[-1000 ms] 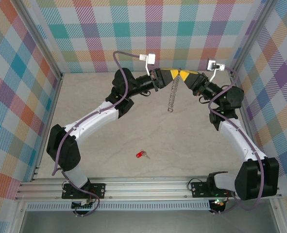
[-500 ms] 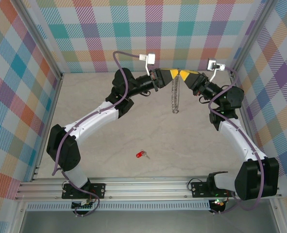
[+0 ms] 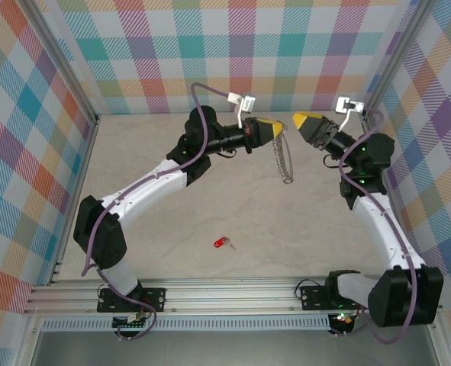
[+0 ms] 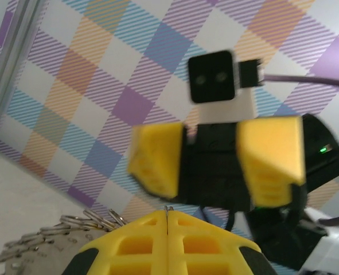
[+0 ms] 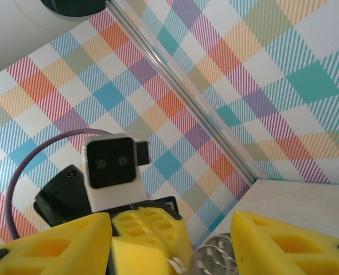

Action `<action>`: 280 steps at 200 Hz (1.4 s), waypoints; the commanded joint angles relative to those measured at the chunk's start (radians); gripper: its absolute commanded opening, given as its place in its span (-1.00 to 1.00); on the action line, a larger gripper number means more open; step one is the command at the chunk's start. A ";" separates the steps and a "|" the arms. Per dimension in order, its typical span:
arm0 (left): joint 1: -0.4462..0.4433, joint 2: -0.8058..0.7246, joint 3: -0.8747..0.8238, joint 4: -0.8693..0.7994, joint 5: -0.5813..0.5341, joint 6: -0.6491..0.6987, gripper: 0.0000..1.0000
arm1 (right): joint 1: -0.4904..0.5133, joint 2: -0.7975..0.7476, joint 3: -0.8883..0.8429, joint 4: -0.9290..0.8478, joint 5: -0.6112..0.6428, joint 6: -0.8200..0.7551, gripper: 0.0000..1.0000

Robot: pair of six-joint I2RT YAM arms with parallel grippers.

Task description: Put the keys on the keyring

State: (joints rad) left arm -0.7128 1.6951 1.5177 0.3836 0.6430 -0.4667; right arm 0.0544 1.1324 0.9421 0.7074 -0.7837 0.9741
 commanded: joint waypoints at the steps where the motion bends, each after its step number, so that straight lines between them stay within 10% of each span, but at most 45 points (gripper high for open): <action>1: 0.007 -0.061 0.075 -0.089 0.055 0.146 -1.00 | -0.020 -0.061 -0.012 -0.069 -0.038 -0.071 0.12; 280: 0.013 0.002 0.220 -0.261 0.206 0.239 -1.00 | -0.019 -0.097 -0.032 -0.168 -0.221 -0.197 -0.38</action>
State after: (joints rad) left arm -0.7044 1.6897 1.7027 0.0807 0.8234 -0.2195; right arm 0.0387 1.0885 0.9001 0.5964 -1.0336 0.8444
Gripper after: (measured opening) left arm 0.049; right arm 0.308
